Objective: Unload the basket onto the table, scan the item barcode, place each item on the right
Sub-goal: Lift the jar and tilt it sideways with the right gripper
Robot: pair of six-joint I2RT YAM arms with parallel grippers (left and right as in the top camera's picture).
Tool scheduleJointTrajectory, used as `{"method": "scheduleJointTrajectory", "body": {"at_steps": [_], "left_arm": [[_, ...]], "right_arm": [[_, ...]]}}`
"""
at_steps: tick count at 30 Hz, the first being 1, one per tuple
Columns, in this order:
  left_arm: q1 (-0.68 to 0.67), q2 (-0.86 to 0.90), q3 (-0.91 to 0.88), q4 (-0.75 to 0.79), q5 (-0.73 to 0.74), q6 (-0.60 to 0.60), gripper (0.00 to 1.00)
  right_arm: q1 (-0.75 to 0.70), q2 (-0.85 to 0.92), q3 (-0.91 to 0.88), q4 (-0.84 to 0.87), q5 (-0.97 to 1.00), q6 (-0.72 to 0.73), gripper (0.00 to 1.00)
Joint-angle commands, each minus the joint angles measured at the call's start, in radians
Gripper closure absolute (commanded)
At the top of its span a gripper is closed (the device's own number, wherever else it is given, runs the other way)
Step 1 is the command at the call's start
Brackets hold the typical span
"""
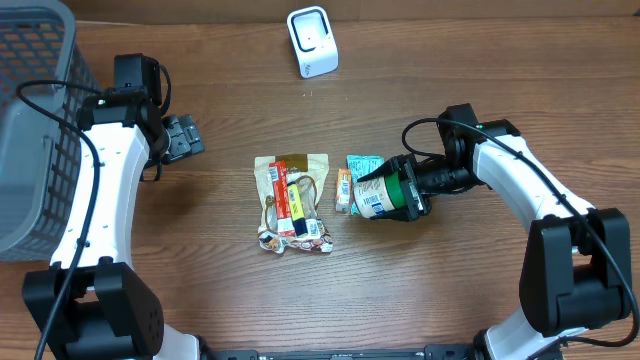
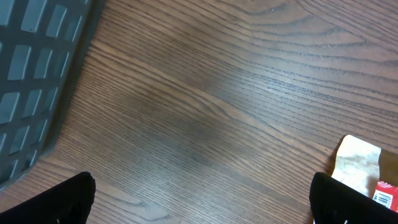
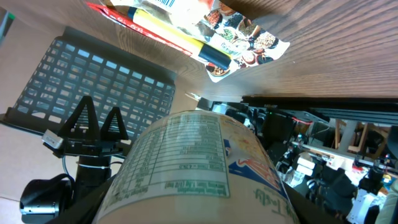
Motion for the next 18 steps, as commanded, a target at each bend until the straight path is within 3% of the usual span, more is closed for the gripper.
{"method": "scheduleJointTrajectory", "body": {"at_steps": [1, 10, 13, 18], "left_arm": [[-0.002, -0.014, 0.014, 0.001, -0.006, 0.019, 0.00], [-0.002, -0.014, 0.014, 0.001, -0.006, 0.019, 0.00], [-0.002, -0.014, 0.014, 0.002, -0.006, 0.019, 0.00], [-0.002, -0.014, 0.014, 0.001, -0.006, 0.019, 0.00]], "right_arm": [[0.000, -0.001, 0.023, -0.002, -0.043, 0.013, 0.96], [0.000, -0.001, 0.023, -0.005, -0.006, 0.012, 0.96], [0.000, -0.001, 0.023, 0.019, 0.127, 0.006, 0.96], [0.000, -0.001, 0.023, 0.071, 0.532, 0.000, 0.96]]}}
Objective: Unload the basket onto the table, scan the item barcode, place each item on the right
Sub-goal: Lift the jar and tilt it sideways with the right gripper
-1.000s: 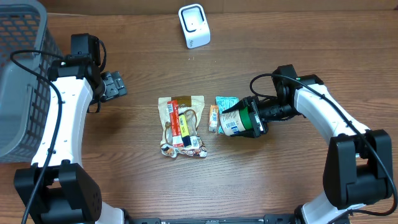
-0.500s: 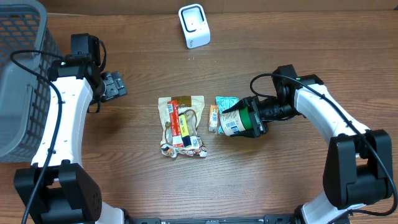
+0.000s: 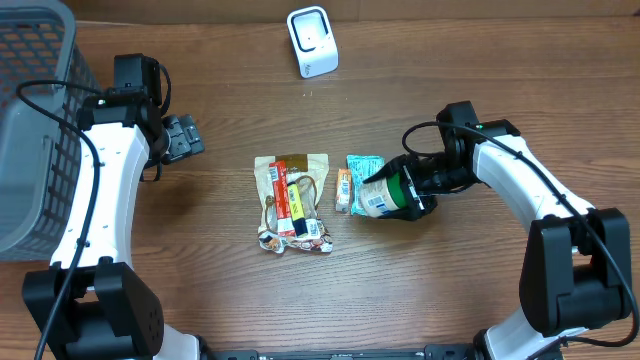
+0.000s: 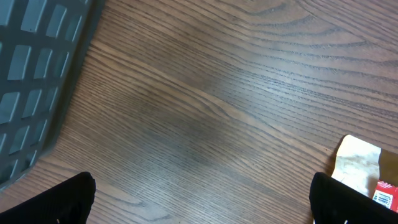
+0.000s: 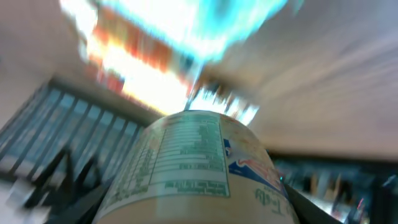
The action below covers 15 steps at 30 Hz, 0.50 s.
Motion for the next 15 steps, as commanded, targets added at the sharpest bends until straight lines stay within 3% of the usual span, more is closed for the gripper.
{"method": "scheduleJointTrajectory", "body": {"at_steps": [1, 6, 15], "left_arm": [[-0.002, -0.014, 0.014, 0.001, -0.006, 0.019, 0.00], [-0.002, -0.014, 0.014, 0.001, -0.006, 0.019, 0.00], [-0.002, -0.014, 0.014, 0.002, -0.006, 0.019, 0.00]], "right_arm": [[0.000, -0.001, 0.023, 0.005, 0.337, -0.003, 0.96], [0.000, -0.001, 0.023, 0.005, 0.559, -0.005, 0.96], [-0.001, -0.001, 0.023, 0.136, 0.542, -0.057, 0.96]]}}
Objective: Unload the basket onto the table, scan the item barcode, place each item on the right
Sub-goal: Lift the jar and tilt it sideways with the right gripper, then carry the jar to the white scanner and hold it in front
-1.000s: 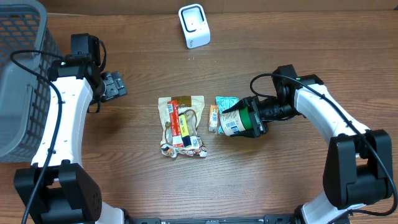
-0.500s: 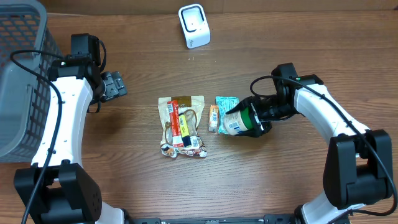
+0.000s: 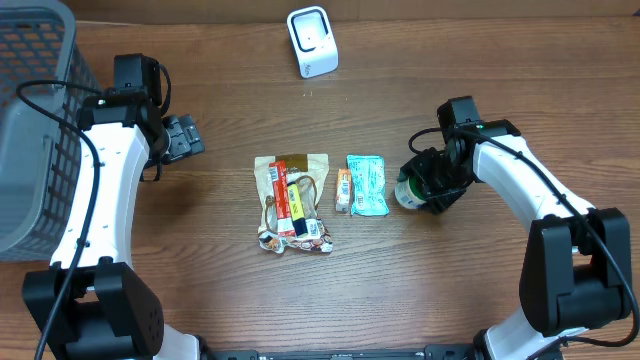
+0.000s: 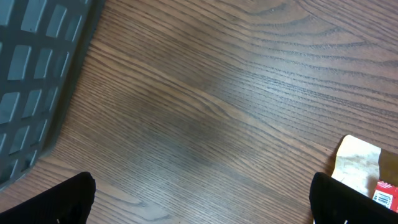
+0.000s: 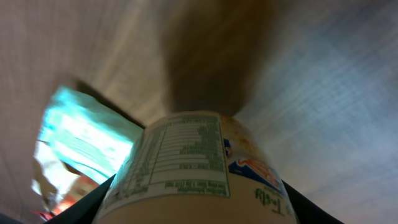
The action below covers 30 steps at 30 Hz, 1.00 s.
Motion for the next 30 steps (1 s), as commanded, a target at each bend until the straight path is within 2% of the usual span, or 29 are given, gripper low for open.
{"method": "scheduleJointTrajectory", "body": {"at_steps": [1, 6, 9, 12, 18, 21, 25, 30], "left_arm": [[-0.002, -0.014, 0.014, 0.002, -0.006, 0.019, 0.00], [-0.002, -0.014, 0.014, 0.002, -0.006, 0.019, 0.00], [-0.002, -0.014, 0.014, 0.002, -0.006, 0.019, 0.00], [-0.002, -0.014, 0.014, 0.002, -0.006, 0.019, 0.00], [-0.002, -0.014, 0.014, 0.002, -0.006, 0.019, 0.00], [-0.002, -0.014, 0.014, 0.002, -0.006, 0.019, 0.00], [-0.002, -0.014, 0.014, 0.002, -0.006, 0.019, 0.00], [-0.002, -0.014, 0.014, 0.002, -0.006, 0.019, 0.00]], "right_arm": [[-0.001, -0.001, 0.023, 0.029, 0.000, -0.048, 0.96], [-0.003, -0.001, 0.034, 0.042, -0.008, -0.198, 0.96], [-0.015, -0.001, 0.096, -0.022, -0.010, -0.221, 0.96], [-0.016, -0.001, 0.230, -0.147, -0.010, -0.300, 0.96], [0.000, -0.001, 0.625, -0.463, -0.008, -0.456, 0.96], [0.011, -0.001, 0.776, -0.541, -0.007, -0.501, 0.96], [0.020, -0.001, 0.880, -0.556, 0.008, -0.531, 0.96], [0.053, 0.003, 0.883, -0.474, 0.046, -0.603, 0.96]]}}
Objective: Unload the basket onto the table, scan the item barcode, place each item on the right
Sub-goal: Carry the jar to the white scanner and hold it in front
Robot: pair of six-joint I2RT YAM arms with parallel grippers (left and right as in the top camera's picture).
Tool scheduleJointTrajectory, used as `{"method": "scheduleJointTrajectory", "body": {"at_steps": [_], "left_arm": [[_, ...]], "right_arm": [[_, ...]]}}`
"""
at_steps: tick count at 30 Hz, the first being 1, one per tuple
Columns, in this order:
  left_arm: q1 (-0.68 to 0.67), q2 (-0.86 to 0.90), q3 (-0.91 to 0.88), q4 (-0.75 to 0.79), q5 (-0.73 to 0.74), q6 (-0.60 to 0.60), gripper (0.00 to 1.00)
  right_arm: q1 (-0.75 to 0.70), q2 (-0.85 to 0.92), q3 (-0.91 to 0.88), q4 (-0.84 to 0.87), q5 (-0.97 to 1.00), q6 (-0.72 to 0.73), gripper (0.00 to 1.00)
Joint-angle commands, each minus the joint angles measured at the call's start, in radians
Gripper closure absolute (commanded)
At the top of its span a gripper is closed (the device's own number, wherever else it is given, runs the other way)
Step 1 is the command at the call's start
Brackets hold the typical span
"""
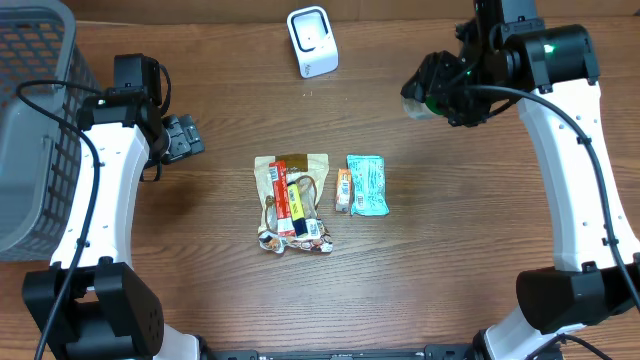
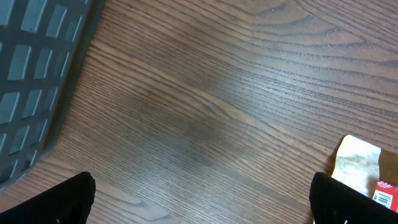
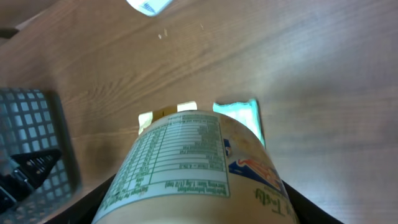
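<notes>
My right gripper point(image 1: 447, 90) is shut on a round container point(image 1: 424, 99) with a green lid and a white nutrition label point(image 3: 186, 158). It holds it high above the back right of the table. The white scanner point(image 1: 312, 41) stands at the back centre, left of the container, and its corner shows at the top of the right wrist view point(image 3: 148, 5). No barcode shows on the container in these views. My left gripper point(image 1: 186, 136) is open over bare wood at the left, with only its dark fingertips point(image 2: 69, 199) in its own view.
A grey mesh basket point(image 1: 30, 120) fills the far left. Mid-table lie a brown pouch with red and yellow packets point(image 1: 290, 198), a small orange packet point(image 1: 343, 190) and a teal packet point(image 1: 367, 184). The pouch's corner shows in the left wrist view point(image 2: 359, 163).
My right gripper, still shut on the container, has gone from low beside the teal packet to high over the back right of the table. The left arm has not moved.
My right gripper held the container on its side over the teal packet. Then it held it turned a little, then end-on just right of the packet. Now the container is up at the back right, nearer the scanner's row. The left gripper stayed open throughout.
</notes>
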Motion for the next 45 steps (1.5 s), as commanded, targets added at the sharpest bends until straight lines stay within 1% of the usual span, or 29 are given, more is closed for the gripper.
{"method": "scheduleJointTrajectory", "body": {"at_steps": [1, 5, 11, 12, 22, 26, 31, 39, 45], "left_arm": [[-0.002, -0.014, 0.014, 0.002, -0.006, 0.019, 0.00], [-0.002, -0.014, 0.014, 0.002, -0.006, 0.019, 0.00], [-0.002, -0.014, 0.014, 0.002, -0.006, 0.019, 0.00], [-0.002, -0.014, 0.014, 0.002, -0.006, 0.019, 0.00], [-0.002, -0.014, 0.014, 0.002, -0.006, 0.019, 0.00], [-0.002, -0.014, 0.014, 0.002, -0.006, 0.019, 0.00], [-0.002, -0.014, 0.014, 0.002, -0.006, 0.019, 0.00], [-0.002, -0.014, 0.014, 0.002, -0.006, 0.019, 0.00], [-0.002, -0.014, 0.014, 0.002, -0.006, 0.019, 0.00]], "right_arm": [[0.034, -0.012, 0.018, 0.055, 0.040, -0.074, 0.96], [0.108, -0.007, 0.005, 0.225, 0.114, -0.111, 0.96], [0.199, -0.005, -0.002, 0.520, 0.424, -0.114, 0.96], [0.202, -0.005, -0.002, 0.550, 0.444, -0.114, 0.96], [0.204, 0.000, -0.002, 0.801, 0.338, -0.126, 0.96], [0.204, 0.046, -0.002, 0.927, 0.321, -0.152, 0.97], [0.204, 0.158, -0.002, 1.079, 0.302, -0.169, 0.96], [0.204, 0.406, -0.002, 1.312, 0.302, -0.181, 0.96], [0.204, 0.555, -0.002, 1.391, 0.301, -0.181, 0.96]]}}
